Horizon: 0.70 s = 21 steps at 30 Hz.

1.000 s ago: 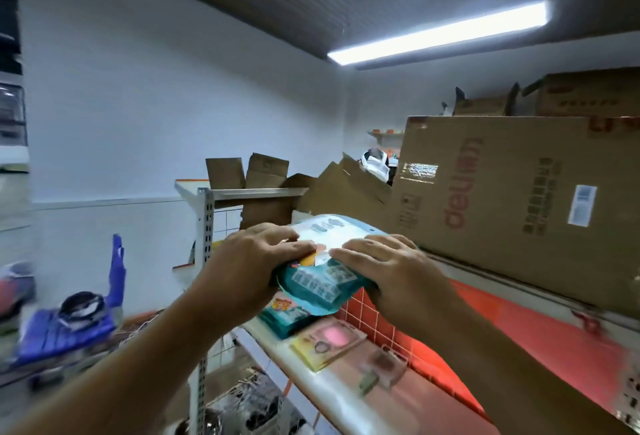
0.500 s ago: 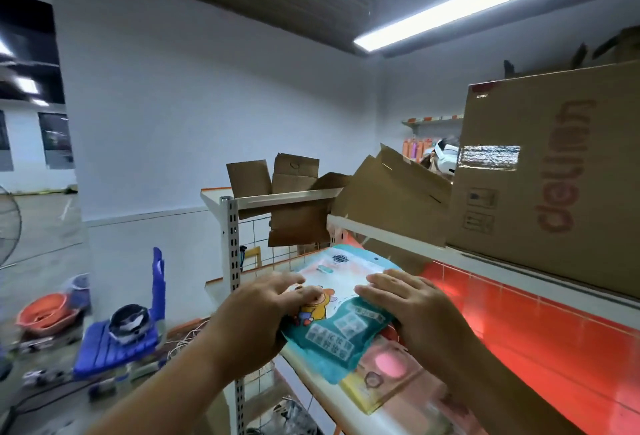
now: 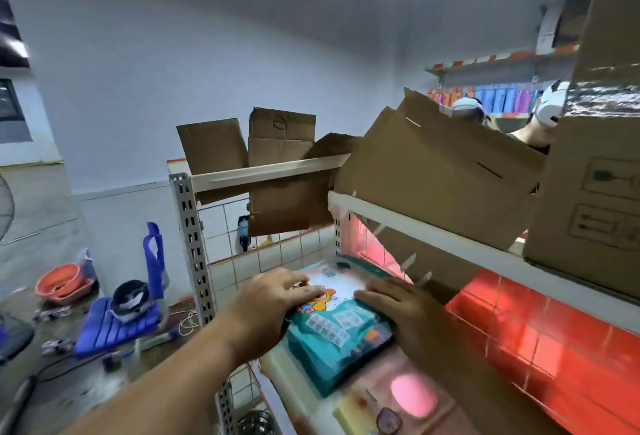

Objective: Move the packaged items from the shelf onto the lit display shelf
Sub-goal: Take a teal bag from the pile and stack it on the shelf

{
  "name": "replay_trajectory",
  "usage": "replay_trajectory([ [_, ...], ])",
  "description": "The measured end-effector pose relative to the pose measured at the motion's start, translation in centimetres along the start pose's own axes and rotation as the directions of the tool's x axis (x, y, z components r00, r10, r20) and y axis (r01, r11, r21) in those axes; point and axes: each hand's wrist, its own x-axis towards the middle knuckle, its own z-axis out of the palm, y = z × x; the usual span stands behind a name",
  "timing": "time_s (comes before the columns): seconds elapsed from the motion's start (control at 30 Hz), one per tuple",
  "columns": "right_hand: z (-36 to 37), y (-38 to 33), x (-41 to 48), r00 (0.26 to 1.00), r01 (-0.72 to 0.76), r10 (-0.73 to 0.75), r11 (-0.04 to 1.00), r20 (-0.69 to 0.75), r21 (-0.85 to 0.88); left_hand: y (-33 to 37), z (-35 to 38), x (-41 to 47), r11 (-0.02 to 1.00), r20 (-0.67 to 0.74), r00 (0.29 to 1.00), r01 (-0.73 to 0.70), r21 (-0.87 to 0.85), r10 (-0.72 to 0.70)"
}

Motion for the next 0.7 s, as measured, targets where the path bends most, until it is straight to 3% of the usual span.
replay_trajectory([
  [0.33, 6.8, 3.5, 1.0, 0.989, -0.026, 0.021, 0.999, 0.144, 0.03, -3.6, 6.4, 2.1, 0.994, 0.163, 0.985, 0.067, -0.084, -0.052],
  [0.53, 10.1, 5.0, 0.1, 0.938, -0.206, 0.202, 0.978, 0.283, -0.014, -5.6, 12.2, 3.0, 0.992, 0.268, 0.96, 0.105, -0.073, -0.082],
  [0.6, 11.7, 4.9, -0.4, 0.933, -0.177, 0.184, 0.983, 0.31, -0.052, -6.3, 14.1, 3.4, 0.993, 0.298, 0.953, 0.087, -0.08, -0.059],
  [0.7, 13.9, 5.2, -1.1, 0.887, -0.334, 0.327, 0.942, 0.326, -0.037, -7.7, 16.7, 4.4, 0.994, 0.324, 0.946, 0.039, -0.107, -0.002],
])
